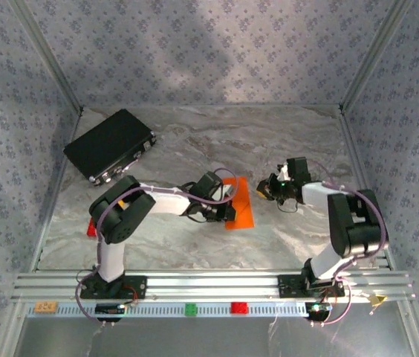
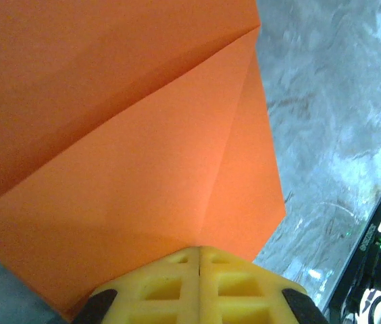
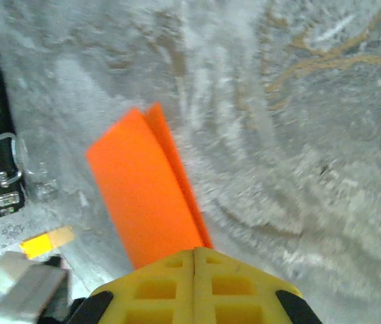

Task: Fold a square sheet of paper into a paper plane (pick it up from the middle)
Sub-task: Fold the triangle a second time at the center of the table.

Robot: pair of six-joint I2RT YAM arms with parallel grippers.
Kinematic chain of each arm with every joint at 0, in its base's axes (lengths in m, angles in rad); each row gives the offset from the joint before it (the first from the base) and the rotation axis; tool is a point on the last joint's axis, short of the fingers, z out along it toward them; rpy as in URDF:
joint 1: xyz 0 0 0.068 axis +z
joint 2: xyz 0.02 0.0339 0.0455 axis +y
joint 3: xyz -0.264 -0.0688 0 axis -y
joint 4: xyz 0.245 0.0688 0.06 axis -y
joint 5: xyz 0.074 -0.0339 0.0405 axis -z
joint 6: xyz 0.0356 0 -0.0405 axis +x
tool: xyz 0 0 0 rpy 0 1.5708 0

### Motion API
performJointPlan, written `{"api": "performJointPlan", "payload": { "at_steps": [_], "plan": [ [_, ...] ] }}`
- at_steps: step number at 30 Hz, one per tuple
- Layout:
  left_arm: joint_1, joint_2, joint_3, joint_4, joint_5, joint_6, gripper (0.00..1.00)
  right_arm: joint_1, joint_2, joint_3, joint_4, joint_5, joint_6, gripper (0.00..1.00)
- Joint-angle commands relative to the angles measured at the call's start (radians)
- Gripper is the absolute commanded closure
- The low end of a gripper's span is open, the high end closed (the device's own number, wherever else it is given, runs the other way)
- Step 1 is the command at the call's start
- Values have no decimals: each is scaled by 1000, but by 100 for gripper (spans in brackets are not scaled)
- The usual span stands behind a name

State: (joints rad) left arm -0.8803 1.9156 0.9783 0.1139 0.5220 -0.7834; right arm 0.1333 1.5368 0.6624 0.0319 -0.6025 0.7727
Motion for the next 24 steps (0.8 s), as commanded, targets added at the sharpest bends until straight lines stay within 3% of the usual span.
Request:
{"api": "performJointPlan", "payload": {
  "at_steps": [1,7,14,24],
  "plan": [
    [-19,-89,-1,-82,-34,-5,91,7,-108,-48,-87,30,-15,95],
    [15,-150,61,-170,-73,77,75,43,-241,-144,-128,42,16,90],
    [93,-96,138,-236,-30,154,73,107,-292,-206,-126,86,64,86],
    [89,-47,206,-256,23,184,73,161,-281,-222,-126,102,82,83]
  ]
}}
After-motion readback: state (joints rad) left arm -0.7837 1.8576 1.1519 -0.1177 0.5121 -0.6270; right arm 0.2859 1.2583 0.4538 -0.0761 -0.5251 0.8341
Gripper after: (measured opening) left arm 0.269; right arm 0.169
